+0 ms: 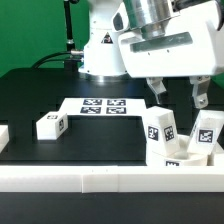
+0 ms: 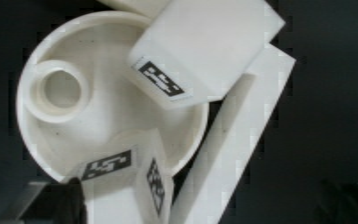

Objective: Assemble stool

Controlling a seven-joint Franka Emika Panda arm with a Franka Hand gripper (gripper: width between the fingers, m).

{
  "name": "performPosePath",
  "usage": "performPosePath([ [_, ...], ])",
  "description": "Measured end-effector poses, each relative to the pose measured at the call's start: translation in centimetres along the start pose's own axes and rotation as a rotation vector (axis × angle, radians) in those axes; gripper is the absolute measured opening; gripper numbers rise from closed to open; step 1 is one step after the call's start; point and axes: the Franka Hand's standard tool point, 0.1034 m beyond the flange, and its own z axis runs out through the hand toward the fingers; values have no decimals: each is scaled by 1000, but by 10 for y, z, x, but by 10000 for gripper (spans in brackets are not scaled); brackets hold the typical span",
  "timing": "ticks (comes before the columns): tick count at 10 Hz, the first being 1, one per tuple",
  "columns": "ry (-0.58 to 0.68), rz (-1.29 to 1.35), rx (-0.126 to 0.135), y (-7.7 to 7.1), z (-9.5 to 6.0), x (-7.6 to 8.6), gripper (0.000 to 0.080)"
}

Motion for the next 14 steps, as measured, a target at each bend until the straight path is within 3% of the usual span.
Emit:
performPosePath([
  [2, 2, -137, -2, 1, 0, 2, 649],
  [3, 11, -350, -25, 4, -1, 4, 649],
  [6, -7, -940, -140, 6, -7, 11, 649],
  [11, -35, -1382, -185, 13, -8, 19, 649],
  [14, -53, -1487, -203, 28, 5, 16, 649],
])
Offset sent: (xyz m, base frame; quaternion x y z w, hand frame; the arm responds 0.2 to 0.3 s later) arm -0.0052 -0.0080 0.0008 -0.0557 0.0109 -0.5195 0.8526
